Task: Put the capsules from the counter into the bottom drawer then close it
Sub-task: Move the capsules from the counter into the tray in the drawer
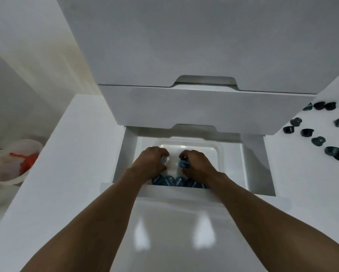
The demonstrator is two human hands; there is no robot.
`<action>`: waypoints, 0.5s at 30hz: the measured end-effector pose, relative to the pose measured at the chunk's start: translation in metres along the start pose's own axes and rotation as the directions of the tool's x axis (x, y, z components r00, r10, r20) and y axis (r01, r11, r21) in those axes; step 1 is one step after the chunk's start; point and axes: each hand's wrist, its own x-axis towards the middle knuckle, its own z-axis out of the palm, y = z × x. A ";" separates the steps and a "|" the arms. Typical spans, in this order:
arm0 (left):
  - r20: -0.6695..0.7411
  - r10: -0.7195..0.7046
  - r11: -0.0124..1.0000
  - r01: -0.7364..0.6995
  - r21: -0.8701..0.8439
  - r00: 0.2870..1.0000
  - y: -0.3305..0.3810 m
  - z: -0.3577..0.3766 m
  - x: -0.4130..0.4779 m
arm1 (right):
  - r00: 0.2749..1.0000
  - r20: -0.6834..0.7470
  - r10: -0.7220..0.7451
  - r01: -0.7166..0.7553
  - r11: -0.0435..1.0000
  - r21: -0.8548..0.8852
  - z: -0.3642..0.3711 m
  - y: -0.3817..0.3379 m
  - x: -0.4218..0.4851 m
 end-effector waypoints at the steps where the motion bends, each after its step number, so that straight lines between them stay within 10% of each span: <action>1: 0.015 0.010 1.000 -0.010 -0.001 1.000 -0.003 0.001 0.005 | 1.000 0.017 0.011 -0.010 1.000 -0.019 0.002 -0.001 0.002; 15: 0.190 0.150 0.962 -0.187 0.199 0.970 -0.023 0.005 0.031 | 0.997 0.025 0.070 -0.069 0.996 -0.056 0.017 -0.007 0.018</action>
